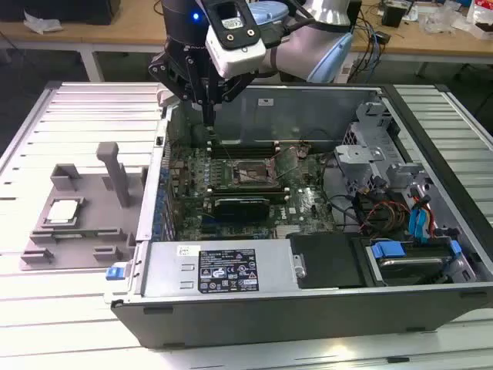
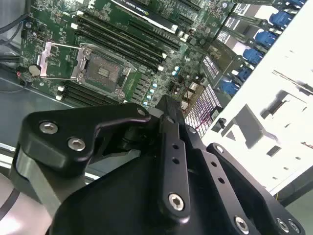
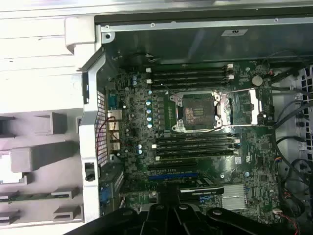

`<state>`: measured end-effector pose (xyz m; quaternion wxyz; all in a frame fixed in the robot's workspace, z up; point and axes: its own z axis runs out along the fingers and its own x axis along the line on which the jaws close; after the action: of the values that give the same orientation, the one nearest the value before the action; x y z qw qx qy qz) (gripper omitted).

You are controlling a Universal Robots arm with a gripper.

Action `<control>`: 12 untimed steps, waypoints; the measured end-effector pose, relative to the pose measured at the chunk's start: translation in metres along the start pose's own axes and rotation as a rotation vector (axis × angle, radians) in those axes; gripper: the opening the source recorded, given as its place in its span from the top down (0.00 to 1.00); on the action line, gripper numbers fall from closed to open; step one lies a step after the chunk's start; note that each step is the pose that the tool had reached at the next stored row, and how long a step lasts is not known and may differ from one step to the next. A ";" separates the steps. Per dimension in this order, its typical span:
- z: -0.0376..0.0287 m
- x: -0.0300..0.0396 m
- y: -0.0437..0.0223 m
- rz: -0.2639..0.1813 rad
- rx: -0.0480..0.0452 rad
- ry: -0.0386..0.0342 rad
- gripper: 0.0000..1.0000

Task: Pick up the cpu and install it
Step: 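Reach for the cpu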

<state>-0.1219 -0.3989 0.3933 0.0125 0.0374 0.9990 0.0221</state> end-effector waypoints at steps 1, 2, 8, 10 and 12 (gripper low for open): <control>0.0000 0.0000 0.0000 0.000 -0.0001 -0.0001 0.89; 0.0000 0.0000 0.0000 0.000 0.0000 0.0000 0.89; 0.0000 0.0010 0.0000 0.000 0.0000 0.0000 0.89; 0.0000 0.0017 -0.0001 0.000 0.0000 0.0000 0.89; -0.0001 0.0025 -0.0001 0.000 0.0000 0.0000 0.89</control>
<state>-0.1244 -0.3988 0.3933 0.0125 0.0374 0.9990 0.0221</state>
